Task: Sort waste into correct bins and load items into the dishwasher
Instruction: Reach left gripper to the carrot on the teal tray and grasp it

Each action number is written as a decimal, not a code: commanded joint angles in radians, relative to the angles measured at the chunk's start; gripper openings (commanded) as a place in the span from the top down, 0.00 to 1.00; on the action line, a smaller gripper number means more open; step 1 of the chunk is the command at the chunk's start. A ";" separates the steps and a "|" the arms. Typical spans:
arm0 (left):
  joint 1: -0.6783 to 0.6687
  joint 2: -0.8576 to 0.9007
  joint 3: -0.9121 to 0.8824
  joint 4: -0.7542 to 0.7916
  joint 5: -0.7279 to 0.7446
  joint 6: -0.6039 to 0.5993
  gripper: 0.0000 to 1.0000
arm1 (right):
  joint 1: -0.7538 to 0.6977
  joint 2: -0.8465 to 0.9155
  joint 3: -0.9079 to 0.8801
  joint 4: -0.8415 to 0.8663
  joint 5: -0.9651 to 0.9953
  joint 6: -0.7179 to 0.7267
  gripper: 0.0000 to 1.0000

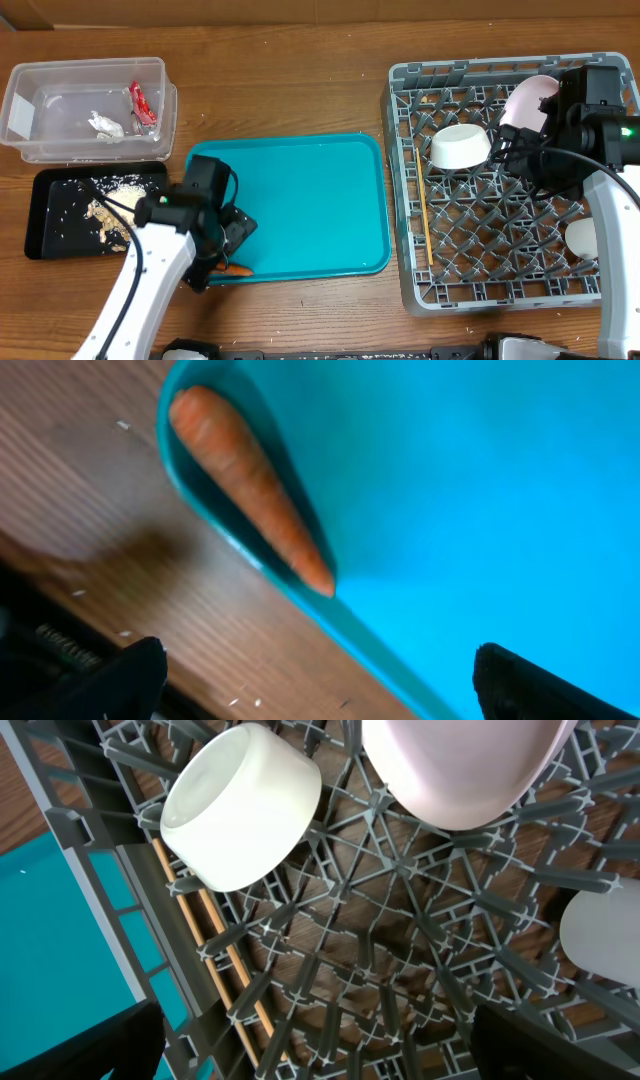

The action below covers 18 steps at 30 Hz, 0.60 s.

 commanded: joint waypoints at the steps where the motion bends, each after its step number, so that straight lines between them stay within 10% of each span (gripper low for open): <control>1: 0.043 0.070 -0.018 0.026 0.026 0.005 0.00 | -0.003 -0.003 0.019 0.002 -0.002 0.000 0.00; 18: 0.048 0.391 -0.019 0.166 0.042 0.056 0.00 | -0.003 -0.003 0.019 0.010 0.006 -0.001 0.00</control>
